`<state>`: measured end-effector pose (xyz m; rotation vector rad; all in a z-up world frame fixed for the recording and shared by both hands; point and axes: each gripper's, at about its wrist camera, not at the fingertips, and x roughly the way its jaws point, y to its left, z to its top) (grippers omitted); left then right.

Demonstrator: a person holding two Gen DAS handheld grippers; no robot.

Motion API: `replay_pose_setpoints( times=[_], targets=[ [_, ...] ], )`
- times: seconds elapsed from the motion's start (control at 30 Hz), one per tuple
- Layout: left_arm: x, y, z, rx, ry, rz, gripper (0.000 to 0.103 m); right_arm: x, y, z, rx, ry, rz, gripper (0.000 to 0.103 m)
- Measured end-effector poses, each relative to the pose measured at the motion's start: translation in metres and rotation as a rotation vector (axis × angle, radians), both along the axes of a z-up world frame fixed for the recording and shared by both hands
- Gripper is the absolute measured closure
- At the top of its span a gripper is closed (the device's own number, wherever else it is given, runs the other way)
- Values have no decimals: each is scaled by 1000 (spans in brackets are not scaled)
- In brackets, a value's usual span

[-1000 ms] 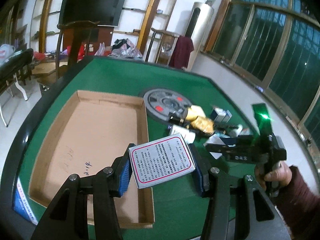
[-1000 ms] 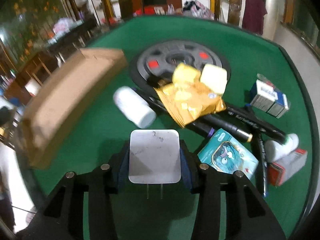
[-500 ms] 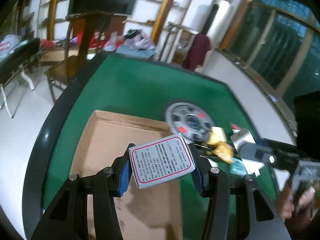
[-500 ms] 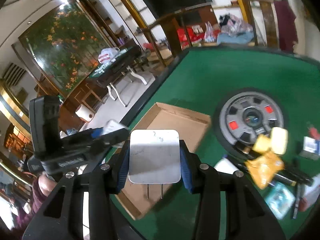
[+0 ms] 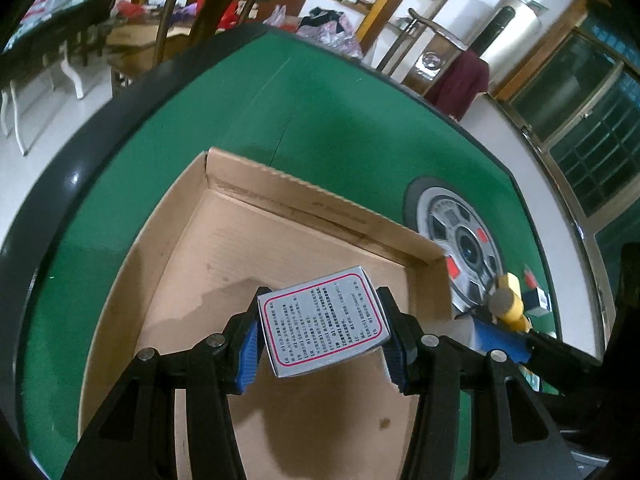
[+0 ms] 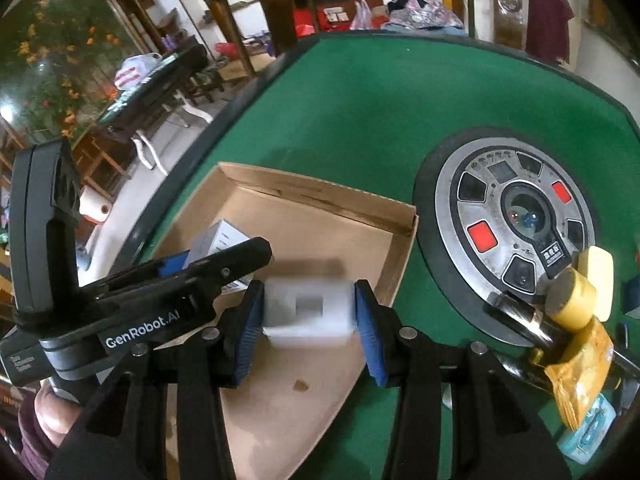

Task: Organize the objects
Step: 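Carry both items into the cardboard box and open both tools, then grasp the white pill bottle lying on its side with the left tool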

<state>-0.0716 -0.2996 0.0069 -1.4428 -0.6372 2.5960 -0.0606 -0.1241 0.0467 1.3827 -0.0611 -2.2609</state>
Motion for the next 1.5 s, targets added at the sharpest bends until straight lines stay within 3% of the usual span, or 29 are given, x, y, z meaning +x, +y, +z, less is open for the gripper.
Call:
replay_pose_setpoints(
  times=[0.13,0.4,0.53,0.7,0.83,0.93,1.0,1.07,1.13,1.23,1.33,1.5],
  targets=[
    [-5,-6,-15,13,-6,14,58,-5,-2,-9,30,5,-19,60],
    [-13,-5,-10,39,14,26,56,-8,-5,-14,50,1,-13,59],
    [-21,-7,-10,100,-5,38,43,-10,-5,-11,33,1,-39,59],
    [-24,-16,-9,153,-23,82,42,-7,11,4,-5,36,-82,59],
    [-10,-15,9,111,8,105,42,6,40,29,-46,87,-107,59],
    [12,-3,37,28,70,78,42,23,75,50,-44,145,-120,57],
    [31,13,56,-4,114,37,37,36,103,59,-30,179,-143,52],
    [46,31,66,-7,145,-6,23,46,130,60,-22,202,-176,45],
    [60,60,73,4,172,-72,21,58,162,57,-9,222,-224,44],
    [62,102,75,-7,165,-166,21,67,201,42,7,208,-282,44],
    [55,151,63,-77,130,-244,21,72,237,21,-29,156,-327,44],
    [45,191,33,-199,48,-200,21,83,278,1,-109,133,-372,44]
  ],
)
